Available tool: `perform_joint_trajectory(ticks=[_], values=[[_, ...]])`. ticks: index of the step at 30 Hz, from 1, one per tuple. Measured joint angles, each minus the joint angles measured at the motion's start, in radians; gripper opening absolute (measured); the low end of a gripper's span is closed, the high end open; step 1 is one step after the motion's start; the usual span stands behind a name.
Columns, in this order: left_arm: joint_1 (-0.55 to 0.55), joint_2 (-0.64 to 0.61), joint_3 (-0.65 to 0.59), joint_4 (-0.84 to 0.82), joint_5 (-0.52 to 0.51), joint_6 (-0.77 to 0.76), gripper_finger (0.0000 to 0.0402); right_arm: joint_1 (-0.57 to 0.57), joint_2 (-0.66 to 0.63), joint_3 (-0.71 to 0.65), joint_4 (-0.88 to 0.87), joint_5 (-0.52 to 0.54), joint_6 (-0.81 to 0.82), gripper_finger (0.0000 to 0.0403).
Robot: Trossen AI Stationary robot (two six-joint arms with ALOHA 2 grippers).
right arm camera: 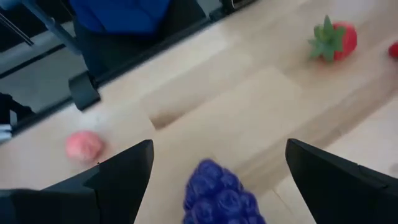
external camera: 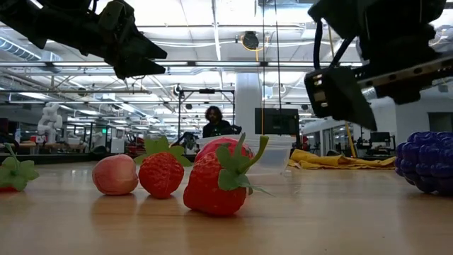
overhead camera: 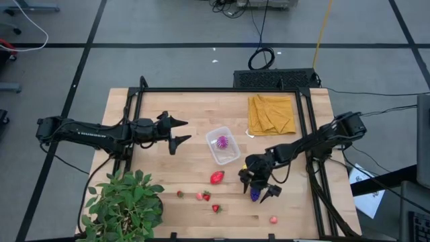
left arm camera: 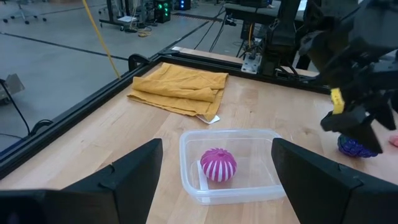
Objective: Pick and placing Produce into tupperware
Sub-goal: Put the purple grape into the transparent container
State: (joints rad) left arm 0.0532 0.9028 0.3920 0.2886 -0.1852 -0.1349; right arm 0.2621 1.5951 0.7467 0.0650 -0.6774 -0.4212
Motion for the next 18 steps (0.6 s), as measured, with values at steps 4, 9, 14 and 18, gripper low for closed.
perform_joint_trajectory(ticks=[4, 9, 14, 18], values=[[0.000, 0.000, 0.000, 0.000, 0.000, 0.000, 0.0308, -0.013, 0.032, 0.000, -0.005, 0.001, -0.013, 0.0357], [0.000, 0.000, 0.000, 0.000, 0.000, 0.000, 0.0308, -0.022, 0.052, 0.000, -0.010, 0.002, -0.014, 0.0357], [0.000, 0.000, 0.000, -0.003, 0.000, 0.000, 0.0308, -0.034, 0.053, 0.000, -0.058, 0.003, -0.014, 0.0357], [0.000, 0.000, 0.000, -0.003, 0.000, 0.001, 0.0308, -0.035, 0.053, -0.016, -0.051, 0.003, -0.014, 0.0357]])
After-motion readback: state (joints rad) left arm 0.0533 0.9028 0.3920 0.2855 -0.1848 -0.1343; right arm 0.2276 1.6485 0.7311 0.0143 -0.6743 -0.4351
